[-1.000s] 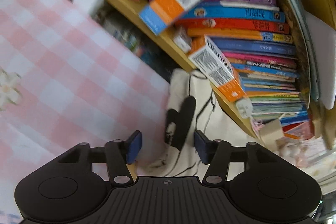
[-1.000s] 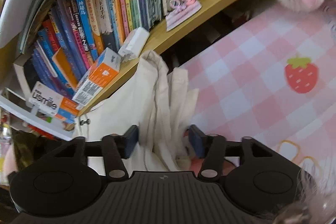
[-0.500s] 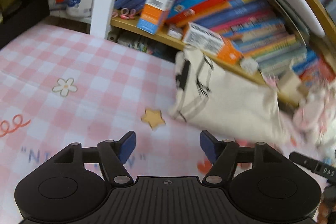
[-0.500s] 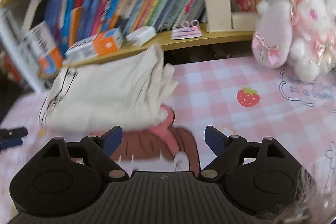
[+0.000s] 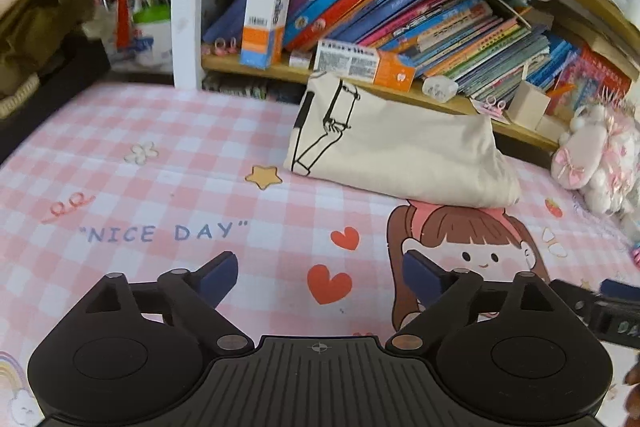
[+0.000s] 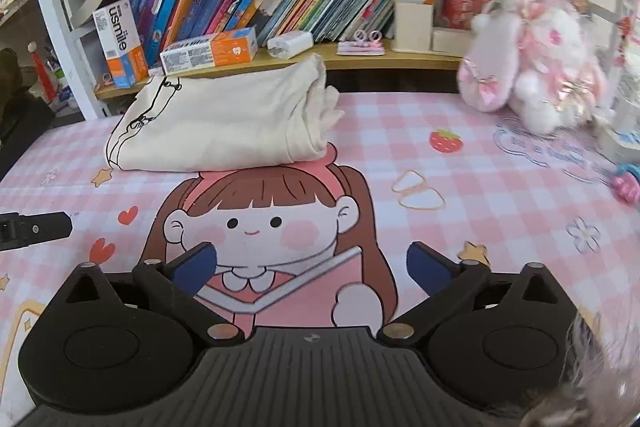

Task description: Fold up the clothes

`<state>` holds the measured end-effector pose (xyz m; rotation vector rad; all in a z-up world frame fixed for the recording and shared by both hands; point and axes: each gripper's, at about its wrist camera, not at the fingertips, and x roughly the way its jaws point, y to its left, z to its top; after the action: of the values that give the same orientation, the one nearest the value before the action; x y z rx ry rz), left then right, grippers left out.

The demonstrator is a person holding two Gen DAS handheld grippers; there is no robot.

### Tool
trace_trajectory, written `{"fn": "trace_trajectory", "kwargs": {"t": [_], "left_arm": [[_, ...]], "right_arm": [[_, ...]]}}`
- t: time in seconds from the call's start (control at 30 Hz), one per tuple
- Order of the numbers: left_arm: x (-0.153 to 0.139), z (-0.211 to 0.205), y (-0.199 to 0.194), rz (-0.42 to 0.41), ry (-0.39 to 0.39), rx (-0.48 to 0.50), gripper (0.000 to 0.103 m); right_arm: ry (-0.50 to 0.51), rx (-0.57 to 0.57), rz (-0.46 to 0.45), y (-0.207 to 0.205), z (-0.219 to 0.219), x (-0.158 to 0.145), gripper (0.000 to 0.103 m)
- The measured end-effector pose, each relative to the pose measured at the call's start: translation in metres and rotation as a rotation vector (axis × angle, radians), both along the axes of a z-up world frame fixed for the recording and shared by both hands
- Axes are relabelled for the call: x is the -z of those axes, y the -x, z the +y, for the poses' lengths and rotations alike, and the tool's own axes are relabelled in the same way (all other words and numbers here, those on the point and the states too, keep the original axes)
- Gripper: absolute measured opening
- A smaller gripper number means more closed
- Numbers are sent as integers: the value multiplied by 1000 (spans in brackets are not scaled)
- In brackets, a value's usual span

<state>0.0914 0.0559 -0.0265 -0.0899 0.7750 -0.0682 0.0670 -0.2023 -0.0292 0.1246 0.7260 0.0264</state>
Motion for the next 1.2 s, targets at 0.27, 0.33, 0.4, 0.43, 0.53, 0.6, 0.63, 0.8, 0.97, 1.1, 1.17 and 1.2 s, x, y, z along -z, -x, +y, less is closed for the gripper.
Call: {"fn": "trace_trajectory", "kwargs": {"t": [0.27,0.33,0.4,0.43,0.53,0.6,0.63,0.8,0.97,1.1,1.17,1.2], "left_arm": [[1,-21,19,-13,-70,13,97],[1,-23,20,-10,-76,15,97],[-1,-25,20,-12,-83,11,98],[-1,-25,20,-12,-83,5,99],[-2,-25,22,-11,-59,14,101],[-4,-26,23,-16,-57,16,101],[-4,-27,24,-19,-60,14,101],[-4,-28,27,-21,-71,5,101],[-3,-27,30,-16,-64,5,101],[-4,-27,32,-19,-56,9,101],[-4,-27,32,-17,-55,8,101],[-4,-27,32,-16,-56,7,101]], "right_arm": [[-30,6,-3,18,-6,0,103],[-45,15,5,19,-9,0,103],[-60,24,5,21,-11,1,103],[-63,26,7,21,-11,1,103],[-51,32,20,21,-10,1,103],[-32,32,32,20,-8,2,103],[-25,26,34,20,-6,2,103],[-34,-12,30,23,-5,1,103],[-54,-3,21,28,-7,-2,103],[-34,13,23,29,-7,-3,103],[-28,13,20,30,-6,-4,103],[-25,14,19,30,-6,-4,103]]}}
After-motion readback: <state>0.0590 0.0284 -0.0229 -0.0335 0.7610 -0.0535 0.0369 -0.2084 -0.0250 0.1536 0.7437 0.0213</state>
